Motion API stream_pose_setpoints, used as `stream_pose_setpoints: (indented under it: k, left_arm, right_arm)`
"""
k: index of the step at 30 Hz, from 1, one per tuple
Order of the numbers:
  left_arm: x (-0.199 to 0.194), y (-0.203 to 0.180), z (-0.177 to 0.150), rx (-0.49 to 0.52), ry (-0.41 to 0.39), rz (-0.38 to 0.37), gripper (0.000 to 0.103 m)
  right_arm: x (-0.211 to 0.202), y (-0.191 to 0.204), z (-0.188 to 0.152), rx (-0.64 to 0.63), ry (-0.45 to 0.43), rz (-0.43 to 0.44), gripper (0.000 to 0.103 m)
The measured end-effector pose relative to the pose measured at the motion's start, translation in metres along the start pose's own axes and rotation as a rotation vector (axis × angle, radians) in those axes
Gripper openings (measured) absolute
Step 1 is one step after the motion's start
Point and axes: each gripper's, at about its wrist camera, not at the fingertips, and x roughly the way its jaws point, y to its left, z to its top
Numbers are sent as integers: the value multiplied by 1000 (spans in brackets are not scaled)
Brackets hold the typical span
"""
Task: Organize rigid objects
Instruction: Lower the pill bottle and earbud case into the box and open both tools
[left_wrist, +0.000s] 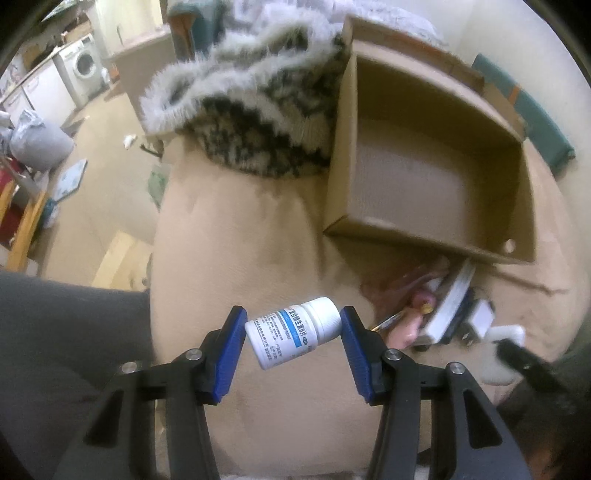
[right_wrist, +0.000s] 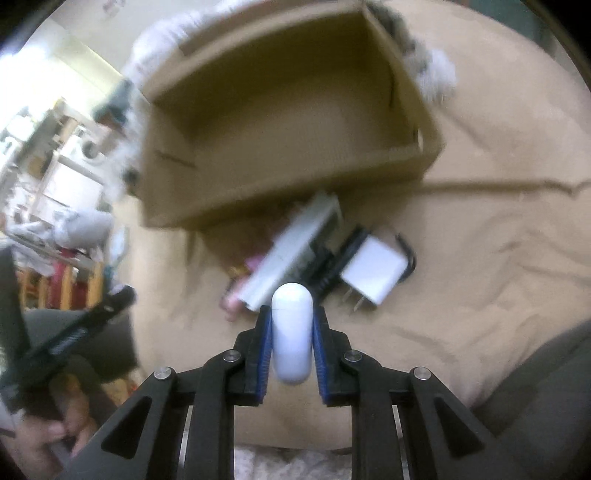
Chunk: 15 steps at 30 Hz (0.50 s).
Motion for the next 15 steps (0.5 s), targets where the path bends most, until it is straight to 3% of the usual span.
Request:
stream_pose_setpoints:
  k: [3,8,15]
  left_arm:
    - [-22,-10,8,14,-32,-7,48]
    - [-39,-37,31,90,-77,-24,48]
    - [-26,-65,66,166,-86,-39,48]
  right_arm:
    - [-41,-6,11,-3,-84,53,21]
    - [-73,-3,45,-11,-173,120,21]
    - [-56,5,94,-74,-171,111,21]
